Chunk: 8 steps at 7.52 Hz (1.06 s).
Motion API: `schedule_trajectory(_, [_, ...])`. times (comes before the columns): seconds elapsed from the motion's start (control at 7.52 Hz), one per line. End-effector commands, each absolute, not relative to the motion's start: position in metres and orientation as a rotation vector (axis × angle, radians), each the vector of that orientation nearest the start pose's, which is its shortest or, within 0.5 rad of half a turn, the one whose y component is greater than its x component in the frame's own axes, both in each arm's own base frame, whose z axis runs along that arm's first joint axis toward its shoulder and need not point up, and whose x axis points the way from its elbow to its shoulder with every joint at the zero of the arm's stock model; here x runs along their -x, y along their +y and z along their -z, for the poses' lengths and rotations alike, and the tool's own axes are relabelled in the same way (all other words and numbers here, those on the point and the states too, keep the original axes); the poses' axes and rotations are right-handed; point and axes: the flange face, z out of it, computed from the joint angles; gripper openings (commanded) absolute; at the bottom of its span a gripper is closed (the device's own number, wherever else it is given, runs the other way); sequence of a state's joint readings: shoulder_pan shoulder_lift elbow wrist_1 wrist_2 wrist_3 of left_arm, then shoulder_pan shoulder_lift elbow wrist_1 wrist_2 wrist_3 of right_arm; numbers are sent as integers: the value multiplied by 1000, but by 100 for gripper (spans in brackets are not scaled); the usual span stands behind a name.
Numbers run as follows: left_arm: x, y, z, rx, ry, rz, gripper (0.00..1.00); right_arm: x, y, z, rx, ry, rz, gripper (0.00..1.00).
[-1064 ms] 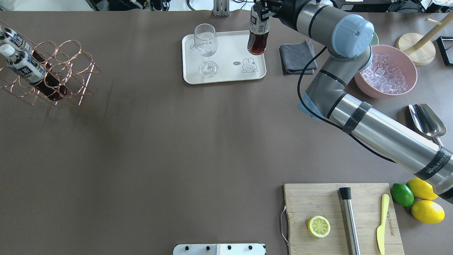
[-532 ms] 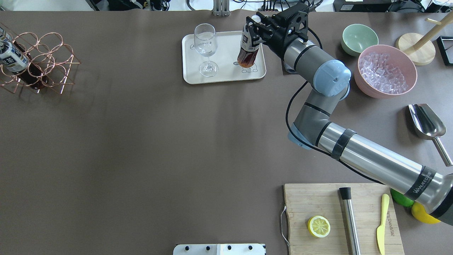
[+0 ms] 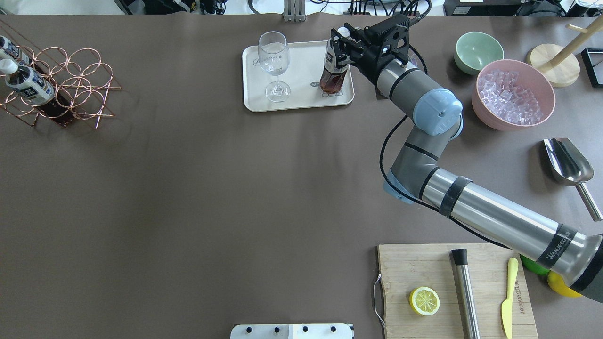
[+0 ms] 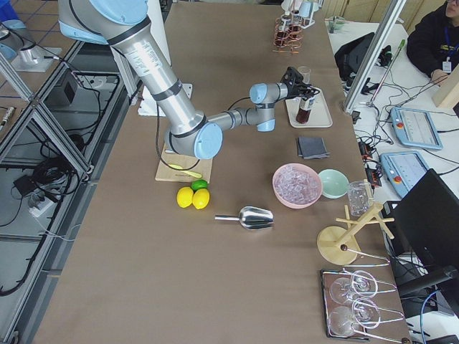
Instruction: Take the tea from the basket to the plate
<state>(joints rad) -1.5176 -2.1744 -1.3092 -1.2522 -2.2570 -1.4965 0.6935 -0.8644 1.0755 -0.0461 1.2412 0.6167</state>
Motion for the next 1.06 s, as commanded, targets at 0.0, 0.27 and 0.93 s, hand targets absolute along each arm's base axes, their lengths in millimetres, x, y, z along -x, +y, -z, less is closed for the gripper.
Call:
schedule_trajectory(0.0, [48, -692, -461, 460, 586, 1285, 98, 461, -595, -286, -1420, -996, -89, 100])
schedule_trajectory(0.27, [51, -631, -460, 355, 648, 1105, 98, 470, -590, -287, -1406, -998, -75, 100])
schedule_trajectory(0.93, [42, -530, -455, 249, 796, 714, 98, 436, -534, -278, -1240, -1032, 119, 100])
